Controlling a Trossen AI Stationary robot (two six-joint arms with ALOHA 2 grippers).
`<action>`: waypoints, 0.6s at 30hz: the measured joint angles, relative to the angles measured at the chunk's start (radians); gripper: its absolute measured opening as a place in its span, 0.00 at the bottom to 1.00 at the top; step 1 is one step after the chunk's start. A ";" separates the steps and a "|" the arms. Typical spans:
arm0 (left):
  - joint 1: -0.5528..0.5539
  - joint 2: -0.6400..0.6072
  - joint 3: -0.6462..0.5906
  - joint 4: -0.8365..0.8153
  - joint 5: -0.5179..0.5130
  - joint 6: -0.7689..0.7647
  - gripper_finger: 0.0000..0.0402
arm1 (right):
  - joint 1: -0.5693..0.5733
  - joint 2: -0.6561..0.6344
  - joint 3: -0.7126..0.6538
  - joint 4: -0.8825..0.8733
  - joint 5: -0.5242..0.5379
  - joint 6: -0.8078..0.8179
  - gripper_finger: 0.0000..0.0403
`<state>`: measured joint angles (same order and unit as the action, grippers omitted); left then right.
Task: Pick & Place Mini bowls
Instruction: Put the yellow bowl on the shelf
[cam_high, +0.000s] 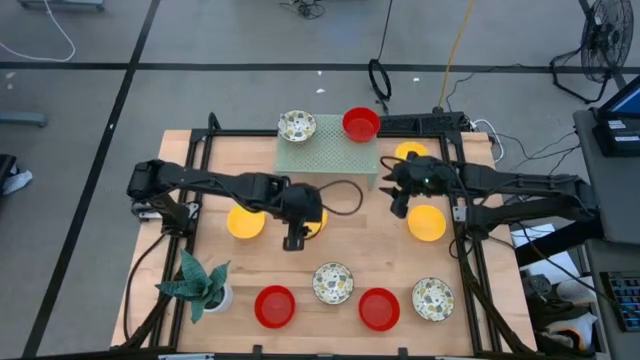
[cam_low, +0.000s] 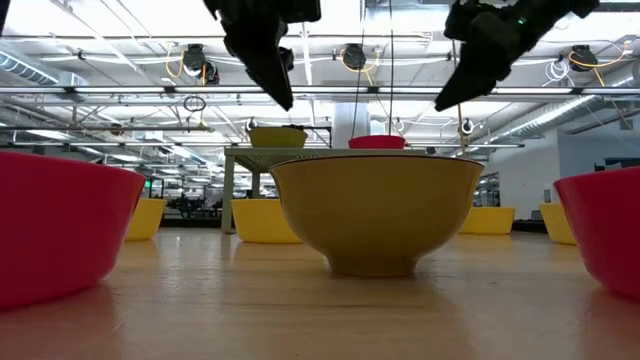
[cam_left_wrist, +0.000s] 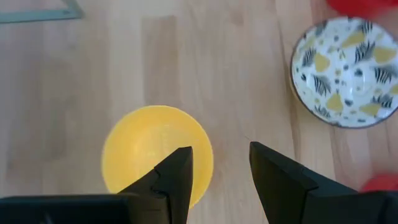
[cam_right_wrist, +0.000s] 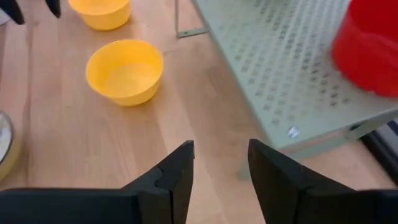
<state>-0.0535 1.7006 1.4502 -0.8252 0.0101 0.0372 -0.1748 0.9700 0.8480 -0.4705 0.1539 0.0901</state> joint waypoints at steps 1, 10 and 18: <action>-0.006 0.010 0.000 -0.003 0.000 0.009 0.41 | 0.008 -0.007 -0.018 0.011 0.000 0.003 0.35; -0.042 0.108 0.000 0.000 -0.001 0.034 0.41 | 0.067 -0.062 -0.129 0.137 0.001 0.003 0.35; -0.046 0.219 -0.001 -0.014 -0.038 0.029 0.41 | 0.106 -0.074 -0.163 0.242 0.001 0.004 0.35</action>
<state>-0.0994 1.9198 1.4494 -0.8388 -0.0281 0.0660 -0.0683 0.8959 0.6855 -0.2284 0.1551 0.0937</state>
